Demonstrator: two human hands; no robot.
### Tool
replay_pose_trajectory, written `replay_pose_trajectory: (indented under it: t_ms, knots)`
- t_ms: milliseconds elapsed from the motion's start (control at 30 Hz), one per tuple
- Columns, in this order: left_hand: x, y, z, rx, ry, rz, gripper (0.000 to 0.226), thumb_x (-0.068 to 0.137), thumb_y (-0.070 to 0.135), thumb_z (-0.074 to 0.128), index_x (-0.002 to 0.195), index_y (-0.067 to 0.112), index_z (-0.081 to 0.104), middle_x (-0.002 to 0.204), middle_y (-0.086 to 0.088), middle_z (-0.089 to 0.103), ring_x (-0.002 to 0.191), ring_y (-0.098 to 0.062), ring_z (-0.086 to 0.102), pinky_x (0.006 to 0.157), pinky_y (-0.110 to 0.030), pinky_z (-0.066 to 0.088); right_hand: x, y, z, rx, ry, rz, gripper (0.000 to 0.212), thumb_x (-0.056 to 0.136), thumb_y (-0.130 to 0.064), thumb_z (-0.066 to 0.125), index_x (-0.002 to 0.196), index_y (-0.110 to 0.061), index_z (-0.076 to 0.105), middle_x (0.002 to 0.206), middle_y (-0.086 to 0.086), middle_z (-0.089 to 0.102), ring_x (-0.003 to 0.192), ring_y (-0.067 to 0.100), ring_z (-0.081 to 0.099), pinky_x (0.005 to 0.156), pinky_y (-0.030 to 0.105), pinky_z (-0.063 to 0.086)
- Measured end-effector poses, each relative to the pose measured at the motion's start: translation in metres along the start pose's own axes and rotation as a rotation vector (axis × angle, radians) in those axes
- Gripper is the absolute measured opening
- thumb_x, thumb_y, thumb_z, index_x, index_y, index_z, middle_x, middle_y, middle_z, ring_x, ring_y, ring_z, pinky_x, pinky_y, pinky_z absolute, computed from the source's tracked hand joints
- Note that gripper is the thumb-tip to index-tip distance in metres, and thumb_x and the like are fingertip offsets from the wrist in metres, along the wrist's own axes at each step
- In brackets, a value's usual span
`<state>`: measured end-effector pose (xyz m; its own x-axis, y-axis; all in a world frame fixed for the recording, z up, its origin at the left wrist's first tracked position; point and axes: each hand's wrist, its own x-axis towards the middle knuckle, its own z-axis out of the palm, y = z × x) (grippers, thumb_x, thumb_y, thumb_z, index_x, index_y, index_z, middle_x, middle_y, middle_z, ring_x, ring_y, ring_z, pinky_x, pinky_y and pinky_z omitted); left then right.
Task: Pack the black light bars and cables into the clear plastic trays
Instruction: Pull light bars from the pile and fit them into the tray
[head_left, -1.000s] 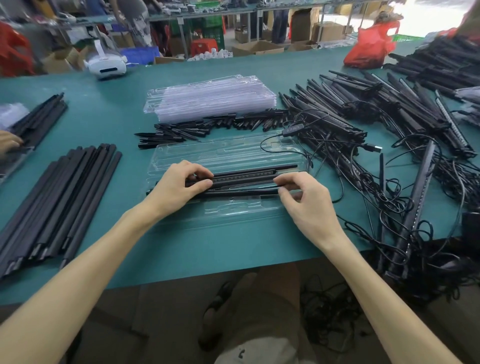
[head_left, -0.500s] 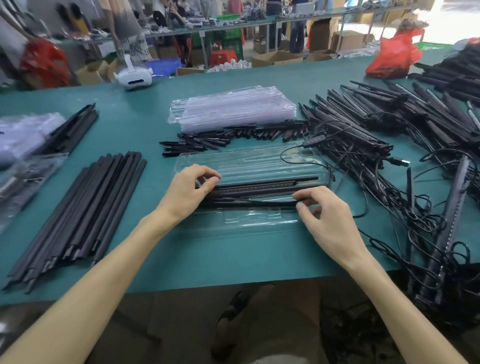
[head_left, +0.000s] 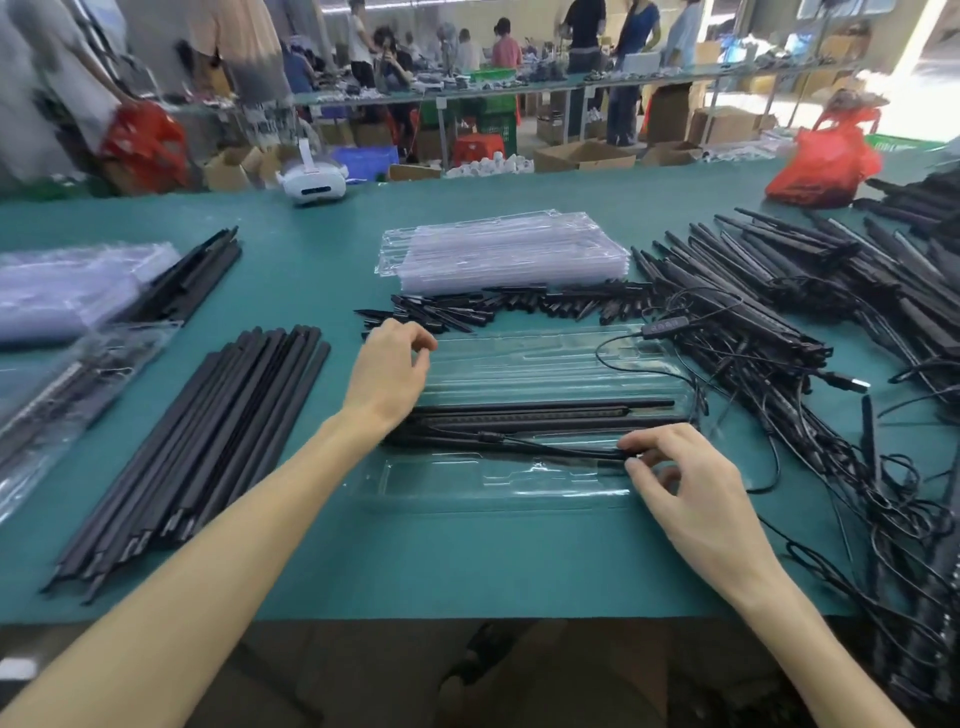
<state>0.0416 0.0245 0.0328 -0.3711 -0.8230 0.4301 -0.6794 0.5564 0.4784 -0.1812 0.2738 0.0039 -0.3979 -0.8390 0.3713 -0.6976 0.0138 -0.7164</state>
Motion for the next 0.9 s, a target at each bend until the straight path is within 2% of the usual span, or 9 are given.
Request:
replay_pose_trajectory:
  t_ms: [133, 267, 333, 433, 533, 633, 700, 800, 900]
  knots:
    - [0.01, 0.003, 0.007, 0.007, -0.02, 0.014, 0.016, 0.098, 0.011, 0.055, 0.104, 0.015, 0.069, 0.103, -0.001, 0.056, 0.096, -0.019, 0.054, 0.094, -0.032, 0.044, 0.001, 0.0, 0.001, -0.049, -0.025, -0.002, 0.019, 0.095, -0.017, 0.067, 0.112, -0.022, 0.072, 0.102, -0.017, 0.056, 0.088, 0.002, 0.059, 0.072, 0.007, 0.043]
    - [0.012, -0.002, 0.008, -0.033, -0.011, -0.038, 0.017, 0.098, 0.011, 0.053, 0.101, 0.017, 0.069, 0.103, 0.0, 0.057, 0.094, -0.018, 0.055, 0.093, -0.031, 0.044, 0.004, -0.001, 0.0, -0.135, -0.073, 0.037, 0.016, 0.094, -0.034, 0.067, 0.109, -0.035, 0.071, 0.098, -0.018, 0.05, 0.085, -0.001, 0.055, 0.066, 0.017, 0.043]
    - [0.012, -0.005, 0.009, -0.052, -0.007, -0.05, 0.018, 0.098, 0.01, 0.053, 0.099, 0.019, 0.069, 0.101, 0.002, 0.057, 0.089, -0.014, 0.055, 0.09, -0.029, 0.042, 0.004, -0.001, 0.0, -0.109, -0.075, 0.043, 0.007, 0.093, -0.032, 0.069, 0.098, -0.033, 0.073, 0.093, -0.017, 0.051, 0.083, 0.0, 0.055, 0.068, 0.024, 0.045]
    - [0.013, -0.01, 0.005, -0.125, 0.009, -0.101, 0.021, 0.097, 0.008, 0.053, 0.095, 0.021, 0.07, 0.098, 0.003, 0.061, 0.081, -0.003, 0.054, 0.083, -0.023, 0.039, 0.004, 0.001, -0.003, 0.051, -0.052, 0.035, 0.008, 0.09, -0.02, 0.073, 0.089, -0.027, 0.074, 0.091, -0.015, 0.053, 0.081, 0.008, 0.056, 0.071, 0.019, 0.044]
    - [0.019, -0.016, -0.005, -0.217, 0.075, -0.168, 0.024, 0.094, 0.003, 0.055, 0.093, 0.018, 0.074, 0.093, 0.003, 0.07, 0.076, 0.0, 0.057, 0.076, -0.02, 0.041, 0.004, 0.002, -0.007, 0.191, 0.004, 0.041, 0.016, 0.089, -0.009, 0.073, 0.089, -0.024, 0.075, 0.091, -0.012, 0.055, 0.085, 0.013, 0.059, 0.074, 0.018, 0.046]
    - [0.024, -0.028, -0.018, -0.358, 0.12, -0.26, 0.026, 0.092, -0.001, 0.056, 0.09, 0.018, 0.075, 0.091, 0.0, 0.073, 0.078, -0.013, 0.063, 0.081, -0.026, 0.047, 0.004, 0.004, -0.01, 0.312, 0.073, 0.063, 0.02, 0.09, -0.002, 0.07, 0.09, -0.021, 0.076, 0.093, -0.007, 0.057, 0.083, 0.021, 0.061, 0.073, 0.028, 0.052]
    - [0.025, -0.037, -0.023, -0.432, 0.143, -0.315, 0.03, 0.091, -0.003, 0.054, 0.087, 0.02, 0.073, 0.09, -0.004, 0.072, 0.077, -0.017, 0.062, 0.079, -0.029, 0.047, 0.004, 0.003, -0.013, 0.403, 0.167, 0.079, 0.023, 0.09, 0.0, 0.068, 0.092, -0.022, 0.076, 0.097, 0.0, 0.057, 0.077, 0.023, 0.063, 0.067, 0.023, 0.054]
    - [0.019, -0.047, -0.024, -0.394, 0.136, -0.341, 0.029, 0.091, -0.003, 0.052, 0.088, 0.019, 0.072, 0.091, -0.009, 0.073, 0.079, -0.019, 0.063, 0.079, -0.031, 0.048, 0.003, -0.001, -0.018, 0.363, 0.339, 0.041, 0.022, 0.093, -0.004, 0.066, 0.097, -0.025, 0.072, 0.098, 0.002, 0.056, 0.07, 0.016, 0.064, 0.065, 0.013, 0.051]
    - [0.011, -0.048, -0.019, -0.267, 0.107, -0.276, 0.029, 0.091, -0.002, 0.054, 0.092, 0.019, 0.073, 0.095, -0.004, 0.073, 0.087, -0.017, 0.065, 0.084, -0.028, 0.048, 0.008, -0.004, -0.019, 0.277, 0.458, 0.024, 0.012, 0.094, -0.013, 0.067, 0.102, -0.02, 0.072, 0.099, 0.004, 0.054, 0.07, 0.015, 0.064, 0.066, 0.018, 0.052]
